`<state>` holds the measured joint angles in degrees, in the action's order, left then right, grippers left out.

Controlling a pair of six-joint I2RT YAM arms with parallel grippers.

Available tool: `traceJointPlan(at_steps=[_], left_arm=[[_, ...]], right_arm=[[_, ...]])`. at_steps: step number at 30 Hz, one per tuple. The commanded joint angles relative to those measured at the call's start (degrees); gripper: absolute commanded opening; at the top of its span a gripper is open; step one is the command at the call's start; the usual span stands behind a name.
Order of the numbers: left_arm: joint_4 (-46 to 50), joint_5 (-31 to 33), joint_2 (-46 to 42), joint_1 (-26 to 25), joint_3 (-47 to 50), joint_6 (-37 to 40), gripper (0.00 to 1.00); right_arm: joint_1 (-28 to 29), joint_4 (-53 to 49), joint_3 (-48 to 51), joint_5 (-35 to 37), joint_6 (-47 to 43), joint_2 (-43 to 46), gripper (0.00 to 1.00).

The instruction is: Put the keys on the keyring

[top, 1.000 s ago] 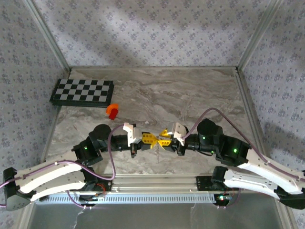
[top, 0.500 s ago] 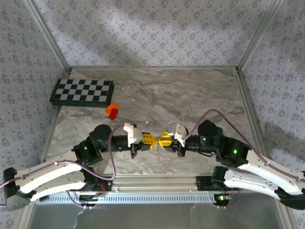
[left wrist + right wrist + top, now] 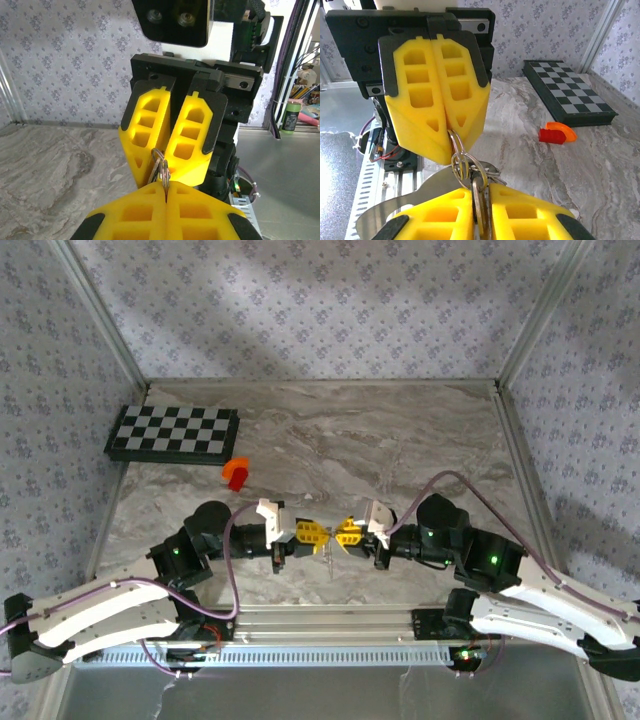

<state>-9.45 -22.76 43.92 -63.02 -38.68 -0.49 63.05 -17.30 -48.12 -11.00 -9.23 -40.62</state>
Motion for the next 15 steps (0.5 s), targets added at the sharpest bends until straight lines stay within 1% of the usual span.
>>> traceJointPlan(at_steps=[1,7,13,15], left_arm=[[-1.56,-1.69,-0.66,-0.17,-3.42,0.82,0.00],[-2.93,-2.20,-0.42,-0.17,-3.40,0.23,0.00],[-2.94,-1.80,-0.85,-0.17,-3.07,0.31,0.00],[-2.95,-1.37,-1.03,-0.13,-3.07,0.52,0.00]], right_arm=[[-0.38,0.71,0.61,0.10,0.27,1.31,0.15],[-0.47,0.42,0.77,0.37,0.27,0.94,0.10],[-0.44,-0.61,0.40,-0.46,0.10,-0.35,0.00],[-0.47,-1.47,0.35,-0.36,-0.06,-1.01,0.00]])
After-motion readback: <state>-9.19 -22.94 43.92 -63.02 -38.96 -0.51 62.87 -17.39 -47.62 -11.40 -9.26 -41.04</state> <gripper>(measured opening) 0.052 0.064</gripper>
